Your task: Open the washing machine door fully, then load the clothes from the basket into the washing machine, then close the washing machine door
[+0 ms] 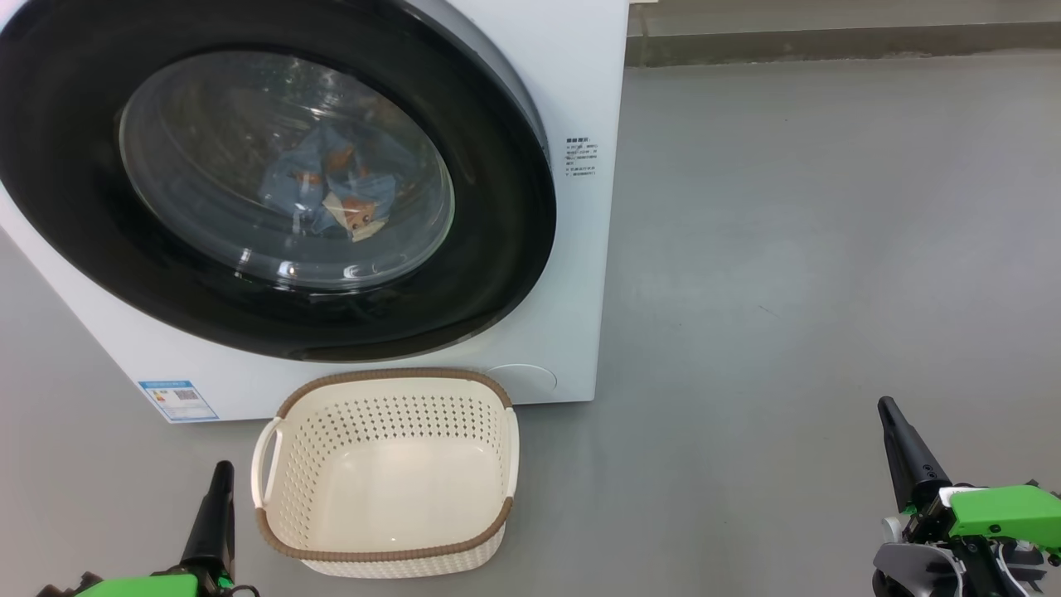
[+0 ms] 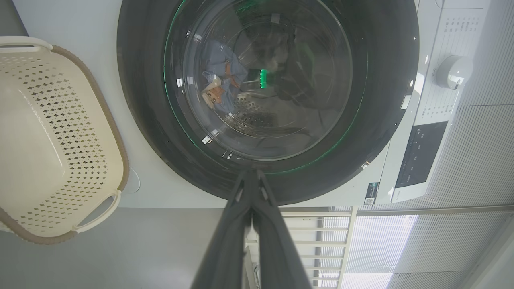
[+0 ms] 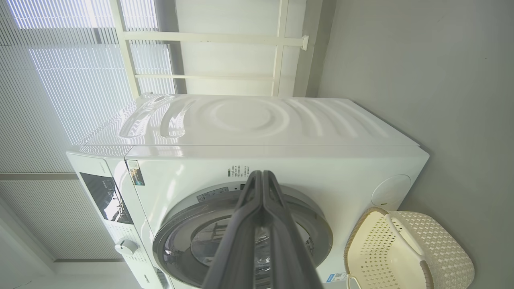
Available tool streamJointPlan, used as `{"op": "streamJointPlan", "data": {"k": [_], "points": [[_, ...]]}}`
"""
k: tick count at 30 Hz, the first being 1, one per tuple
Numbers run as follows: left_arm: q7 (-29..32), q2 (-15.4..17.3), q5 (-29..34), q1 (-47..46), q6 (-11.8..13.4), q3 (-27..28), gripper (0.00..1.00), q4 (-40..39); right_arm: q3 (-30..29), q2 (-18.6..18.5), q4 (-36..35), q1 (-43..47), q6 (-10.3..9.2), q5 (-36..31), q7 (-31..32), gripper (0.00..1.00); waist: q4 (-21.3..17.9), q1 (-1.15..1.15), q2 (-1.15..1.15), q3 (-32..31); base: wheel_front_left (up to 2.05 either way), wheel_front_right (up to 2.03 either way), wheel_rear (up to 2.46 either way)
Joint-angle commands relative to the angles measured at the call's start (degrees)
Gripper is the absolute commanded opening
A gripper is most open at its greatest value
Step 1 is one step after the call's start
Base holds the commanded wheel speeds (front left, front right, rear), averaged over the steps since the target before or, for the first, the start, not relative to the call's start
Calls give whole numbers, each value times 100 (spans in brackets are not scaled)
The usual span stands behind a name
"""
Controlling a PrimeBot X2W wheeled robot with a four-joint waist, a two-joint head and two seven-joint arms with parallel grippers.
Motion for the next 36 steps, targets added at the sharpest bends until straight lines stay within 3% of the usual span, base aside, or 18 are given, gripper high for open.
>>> {"op": "streamJointPlan", "data": {"k": [1, 36], "points": [[37, 47, -43, -256, -5, 190, 0, -184, 100, -51, -179, -252, 10, 58, 19, 0, 0, 0, 0, 0, 0, 0, 0], [37, 47, -43, -256, -5, 190, 0, -184, 120, -66, -181, -250, 10, 75, 3, 0, 0, 0, 0, 0, 0, 0, 0]]}}
